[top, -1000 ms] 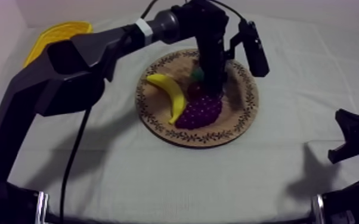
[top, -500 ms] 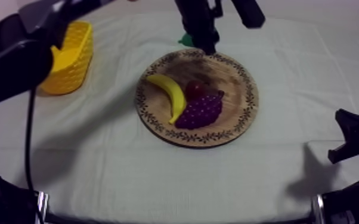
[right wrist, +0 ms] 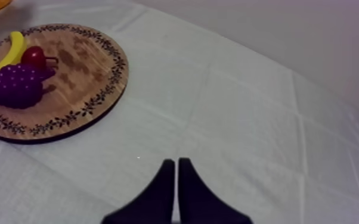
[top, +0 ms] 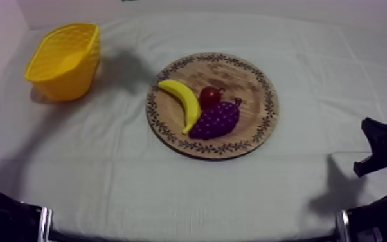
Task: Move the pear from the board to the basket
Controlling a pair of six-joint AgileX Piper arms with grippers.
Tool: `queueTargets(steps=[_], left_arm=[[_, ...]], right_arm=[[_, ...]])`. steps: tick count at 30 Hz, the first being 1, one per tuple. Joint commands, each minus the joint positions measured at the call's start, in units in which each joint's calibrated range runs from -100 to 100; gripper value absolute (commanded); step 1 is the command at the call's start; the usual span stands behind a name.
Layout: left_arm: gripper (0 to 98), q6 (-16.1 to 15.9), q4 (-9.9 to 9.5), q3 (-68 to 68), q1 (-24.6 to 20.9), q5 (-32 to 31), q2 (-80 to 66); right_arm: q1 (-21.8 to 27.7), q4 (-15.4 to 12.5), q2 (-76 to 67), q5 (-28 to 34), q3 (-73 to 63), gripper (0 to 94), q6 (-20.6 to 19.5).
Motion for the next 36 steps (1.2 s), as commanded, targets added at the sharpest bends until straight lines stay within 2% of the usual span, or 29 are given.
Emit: queueTargets(steps=[1, 6, 11, 21, 23, 29, 32, 36], left_arm=[[28.0, 0.33, -0.27, 5.51, -3.91, -0.47, -5.70], [28.4, 0.29, -0.13, 13.89, -10.08, -3.79, -9.14], [29.5, -0.16, -0.46, 18.21, -14.33, -5.97, -7.28], [33.6, -0.56, -0.08, 23.41, -18.24, -10.70, -0.71], [41.4, -0.39, -0.10, 24.10, -18.56, -11.38, -0.12], [78.4, 0.30, 0.02, 26.64, -19.18, -13.06, -0.03], [86.2, 0.75, 0.25, 28.37, -19.38, -14.42, -1.66], [87.8, 1.28, 0.56, 30.76, -19.60, -15.76, -5.78]], right_arm=[[0.01, 0.01, 0.02, 0.00, 0.00, 0.3, 0.02], [0.01, 0.01, 0.02, 0.00, 0.00, 0.3, 0.02], [0.01, 0.01, 0.02, 0.00, 0.00, 0.3, 0.02], [0.01, 0.01, 0.02, 0.00, 0.00, 0.3, 0.02], [0.01, 0.01, 0.02, 0.00, 0.00, 0.3, 0.02], [0.01, 0.01, 0.02, 0.00, 0.00, 0.3, 0.02], [0.01, 0.01, 0.02, 0.00, 0.00, 0.3, 0.02], [0.01, 0.01, 0.02, 0.00, 0.00, 0.3, 0.02]])
